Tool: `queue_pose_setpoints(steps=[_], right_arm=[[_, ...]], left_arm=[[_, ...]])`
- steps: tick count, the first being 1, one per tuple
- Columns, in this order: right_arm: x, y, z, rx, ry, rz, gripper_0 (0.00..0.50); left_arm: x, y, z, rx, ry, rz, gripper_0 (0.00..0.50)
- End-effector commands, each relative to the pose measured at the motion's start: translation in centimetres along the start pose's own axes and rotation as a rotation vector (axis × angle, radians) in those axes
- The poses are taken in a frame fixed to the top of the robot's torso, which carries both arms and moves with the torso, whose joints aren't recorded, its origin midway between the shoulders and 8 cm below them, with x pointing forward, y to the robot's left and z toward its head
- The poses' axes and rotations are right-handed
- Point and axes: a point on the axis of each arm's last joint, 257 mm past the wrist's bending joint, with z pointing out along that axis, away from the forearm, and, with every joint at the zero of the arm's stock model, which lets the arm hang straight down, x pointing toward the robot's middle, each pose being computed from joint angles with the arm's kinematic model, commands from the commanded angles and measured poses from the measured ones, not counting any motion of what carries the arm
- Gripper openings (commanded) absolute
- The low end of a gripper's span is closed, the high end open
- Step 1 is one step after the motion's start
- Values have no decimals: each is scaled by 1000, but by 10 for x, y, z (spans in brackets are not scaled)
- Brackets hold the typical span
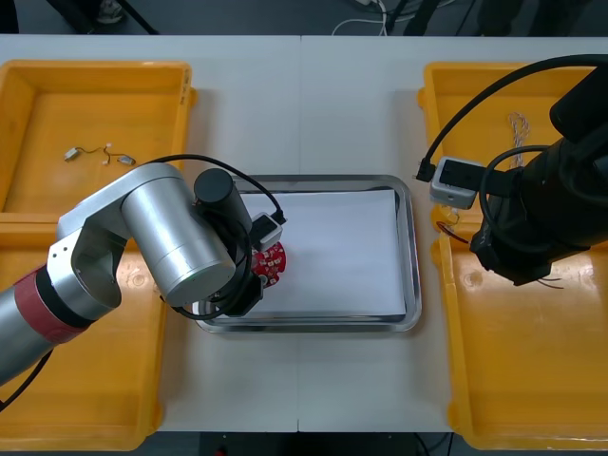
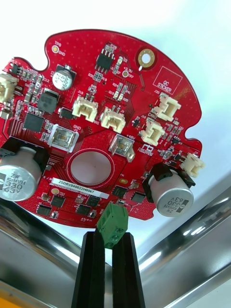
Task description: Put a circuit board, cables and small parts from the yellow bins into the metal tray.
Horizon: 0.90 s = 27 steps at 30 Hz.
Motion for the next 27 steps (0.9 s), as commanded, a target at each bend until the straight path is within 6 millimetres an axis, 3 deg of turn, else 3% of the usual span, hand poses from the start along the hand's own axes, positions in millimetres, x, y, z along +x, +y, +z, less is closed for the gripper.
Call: queue_pose_setpoints(steps=[1, 3, 5, 6, 22, 27], right_arm=[[-13, -1, -9, 30, -17, -79, 0], [-12, -1, -9, 32, -14, -78, 0], [-12, -2, -9, 34, -14, -77, 0], [-12, -2, -9, 34, -14, -77, 0], [-15, -1, -8, 33, -22, -80, 0], [-24, 5, -5, 27, -21, -114, 0]], left_arm=[[-18, -6, -9, 4, -42, -84, 3], [-19, -7, -9, 7, -42, -87, 112], [-19, -7, -10, 7, -45, -93, 465], [-19, -6, -11, 5, -46, -94, 500], [-19, -12, -21, 21, -61, -129, 500], [-16, -3, -39, 6, -49, -146, 500]])
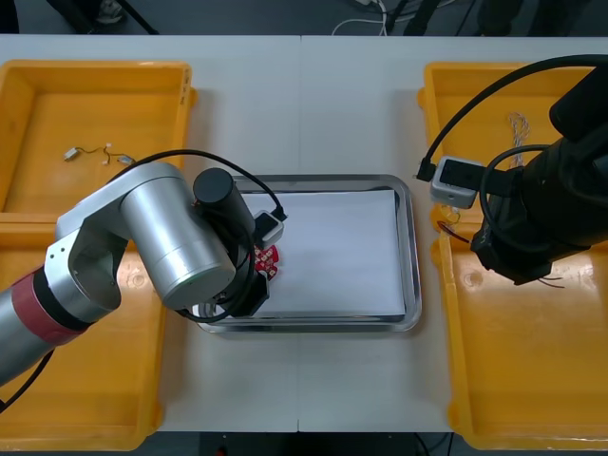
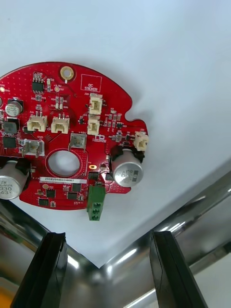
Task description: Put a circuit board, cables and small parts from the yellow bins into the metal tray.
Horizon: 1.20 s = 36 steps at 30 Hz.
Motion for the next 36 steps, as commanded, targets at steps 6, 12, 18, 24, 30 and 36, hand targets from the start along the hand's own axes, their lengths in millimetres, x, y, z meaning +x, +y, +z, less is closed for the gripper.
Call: queue_pose_setpoints(steps=[6, 12, 18, 24, 30, 36], right_arm=[[-42, 17, 5, 25, -21, -166, 0], [-61, 34, 18, 23, -24, -228, 0], [-83, 51, 33, 33, -27, -291, 0], [-99, 62, 51, 37, -17, -331, 0], [-110, 68, 70, 78, -22, -373, 0], [-120, 68, 91, 136, -21, -399, 0]], left_arm=[[-10, 25, -62, -26, -28, -111, 500], [-10, 47, -96, -24, -49, -154, 500], [-19, 72, -125, -13, -121, -198, 500], [-19, 104, -146, -36, -162, -243, 500], [-10, 147, -155, -74, -151, -254, 500], [1, 187, -165, -102, -147, -257, 500]])
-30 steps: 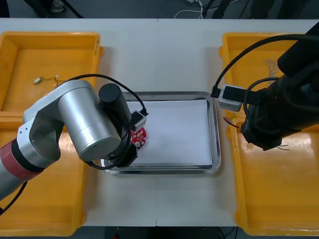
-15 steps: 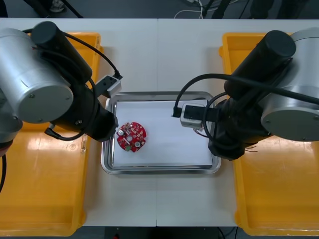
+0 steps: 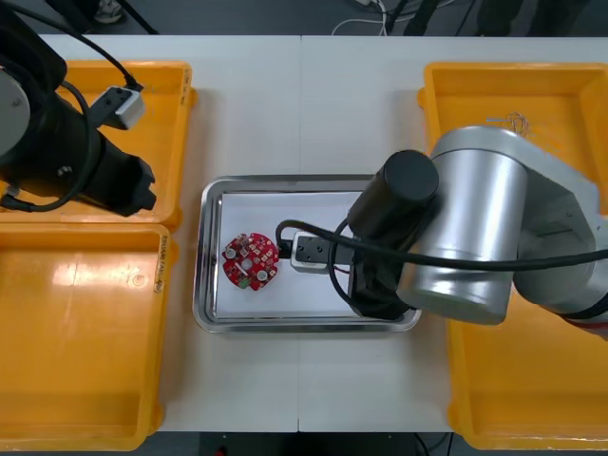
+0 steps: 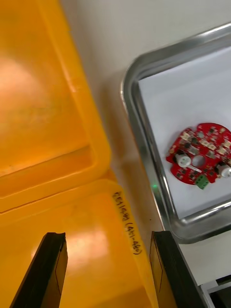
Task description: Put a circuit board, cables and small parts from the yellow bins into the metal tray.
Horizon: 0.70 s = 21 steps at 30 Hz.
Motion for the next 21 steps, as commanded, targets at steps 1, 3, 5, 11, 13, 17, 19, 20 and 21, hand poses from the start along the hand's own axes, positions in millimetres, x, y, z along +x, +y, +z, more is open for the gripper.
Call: queue_pose_setpoints(steps=[1, 3, 5, 11, 13, 17, 19, 20, 21], right_arm=[[-24, -2, 10, 43, -24, -89, 0], [-27, -3, 17, 45, -27, -83, 0], [-32, -4, 25, 44, -35, -77, 0], [-35, -2, 42, 73, -33, -104, 0], [-35, 1, 47, 90, -25, -122, 0], [-31, 6, 56, 103, -8, -138, 0], [-30, 7, 60, 97, -4, -137, 0], [-30, 9, 63, 92, -7, -137, 0], [-31, 11, 65, 89, -12, -137, 0]], left_arm=[[-17, 47, -27, -64, -38, 119, 500], [-17, 57, -29, -73, -34, 125, 500], [-16, 74, -34, -93, -30, 127, 500], [-13, 117, -45, -129, -13, 130, 500], [-12, 128, -47, -142, -7, 136, 500], [-8, 153, -50, -180, 10, 149, 500], [-6, 161, -49, -179, 23, 152, 500], [-4, 165, -47, -177, 32, 157, 500], [-5, 170, -47, -182, 40, 165, 500]])
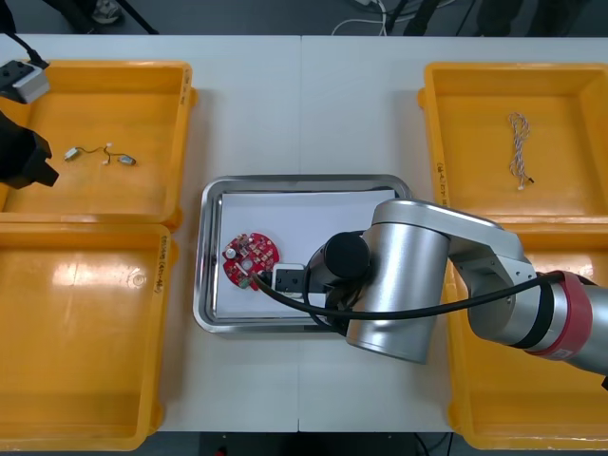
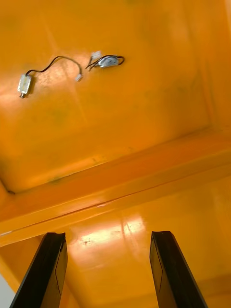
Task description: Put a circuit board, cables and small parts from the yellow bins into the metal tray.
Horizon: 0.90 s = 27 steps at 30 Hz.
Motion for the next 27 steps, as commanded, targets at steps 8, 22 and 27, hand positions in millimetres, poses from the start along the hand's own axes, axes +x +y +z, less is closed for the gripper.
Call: queue_pose_setpoints(steps=[8, 22, 27], right_arm=[[-16, 3, 12, 17, -53, -42, 0], [-14, 4, 14, 17, -46, -39, 0], [-10, 8, 15, 7, -36, -36, 199]], left_arm=[[-9, 59, -14, -25, 36, 130, 500], [-39, 98, 8, -64, -49, 151, 500], [-57, 100, 16, -82, -95, 147, 500]])
